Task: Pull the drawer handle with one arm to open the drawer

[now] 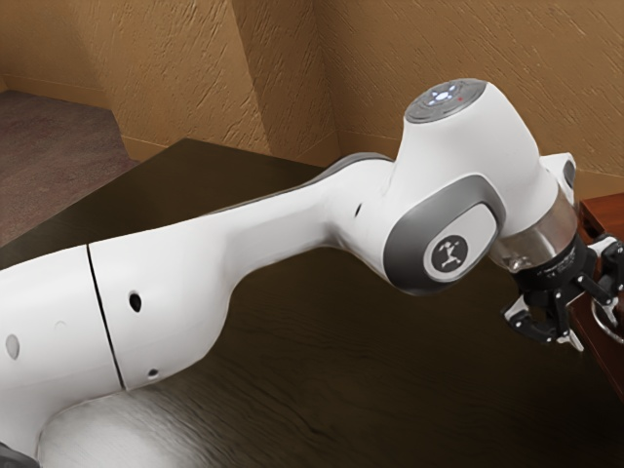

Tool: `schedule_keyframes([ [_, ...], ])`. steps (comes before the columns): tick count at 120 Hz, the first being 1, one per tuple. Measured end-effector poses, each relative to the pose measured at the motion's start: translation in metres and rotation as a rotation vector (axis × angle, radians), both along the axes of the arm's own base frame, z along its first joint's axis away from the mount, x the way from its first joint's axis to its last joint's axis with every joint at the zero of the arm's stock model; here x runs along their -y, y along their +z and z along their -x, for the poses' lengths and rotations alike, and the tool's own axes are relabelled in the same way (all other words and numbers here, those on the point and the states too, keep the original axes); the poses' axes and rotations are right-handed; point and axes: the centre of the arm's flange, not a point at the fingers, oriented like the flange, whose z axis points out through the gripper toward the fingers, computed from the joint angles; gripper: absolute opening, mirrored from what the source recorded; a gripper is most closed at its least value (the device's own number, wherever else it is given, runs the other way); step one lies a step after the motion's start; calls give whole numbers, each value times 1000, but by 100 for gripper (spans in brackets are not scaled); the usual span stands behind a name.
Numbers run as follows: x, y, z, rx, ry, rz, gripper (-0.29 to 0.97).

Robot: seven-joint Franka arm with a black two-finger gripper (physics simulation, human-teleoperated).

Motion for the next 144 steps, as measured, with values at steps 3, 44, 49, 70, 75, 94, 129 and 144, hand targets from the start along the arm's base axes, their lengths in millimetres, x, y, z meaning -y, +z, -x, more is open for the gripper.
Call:
schedule_keyframes([
  [3, -1, 1, 0, 0, 1, -1, 24],
  [44, -15, 10, 0, -9, 7, -15, -4],
  [49, -17, 9, 0, -13, 9, -18, -5],
  [70, -25, 12, 6, -22, 11, -29, -9],
  [75, -28, 12, 9, -27, 13, -35, -9],
  [94, -40, 14, 21, -39, 21, -50, -10],
  [129, -62, 14, 43, -58, 40, -70, -10],
  [144, -71, 12, 53, -64, 50, -72, -10],
])
